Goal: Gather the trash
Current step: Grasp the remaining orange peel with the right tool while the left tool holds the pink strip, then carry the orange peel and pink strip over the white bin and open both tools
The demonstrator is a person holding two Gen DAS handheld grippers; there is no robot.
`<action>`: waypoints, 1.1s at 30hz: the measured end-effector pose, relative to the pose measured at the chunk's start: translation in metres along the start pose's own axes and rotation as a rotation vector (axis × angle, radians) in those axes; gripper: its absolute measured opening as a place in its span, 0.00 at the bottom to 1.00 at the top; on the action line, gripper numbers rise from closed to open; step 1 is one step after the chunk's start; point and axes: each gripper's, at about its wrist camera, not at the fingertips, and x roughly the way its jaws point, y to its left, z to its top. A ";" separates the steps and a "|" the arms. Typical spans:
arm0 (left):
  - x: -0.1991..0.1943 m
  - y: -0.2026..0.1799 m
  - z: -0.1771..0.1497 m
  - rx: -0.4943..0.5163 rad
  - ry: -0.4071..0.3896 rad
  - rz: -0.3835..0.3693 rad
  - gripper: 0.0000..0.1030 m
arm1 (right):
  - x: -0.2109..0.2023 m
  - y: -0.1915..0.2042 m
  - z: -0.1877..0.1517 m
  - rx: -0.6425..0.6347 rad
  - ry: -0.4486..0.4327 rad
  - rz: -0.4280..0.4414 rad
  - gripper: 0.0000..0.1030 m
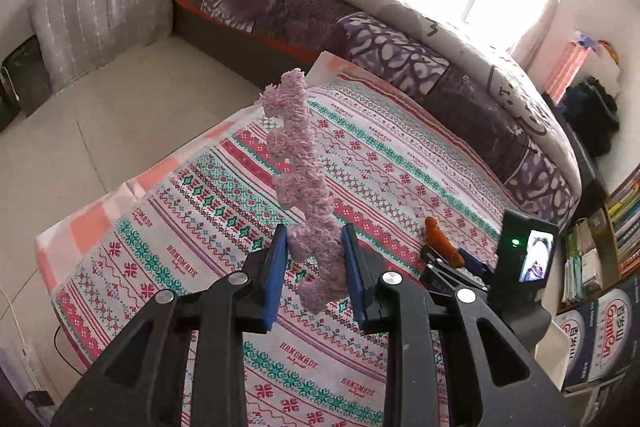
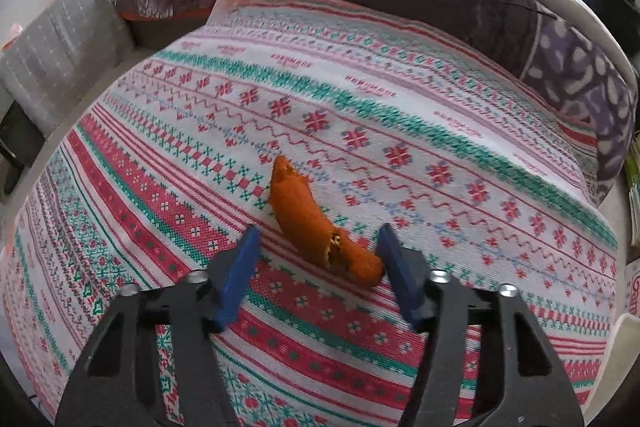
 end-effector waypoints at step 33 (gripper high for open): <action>-0.030 -0.037 -0.014 0.112 -0.101 -0.014 0.27 | -0.153 -0.038 -0.036 0.176 -0.229 0.000 0.14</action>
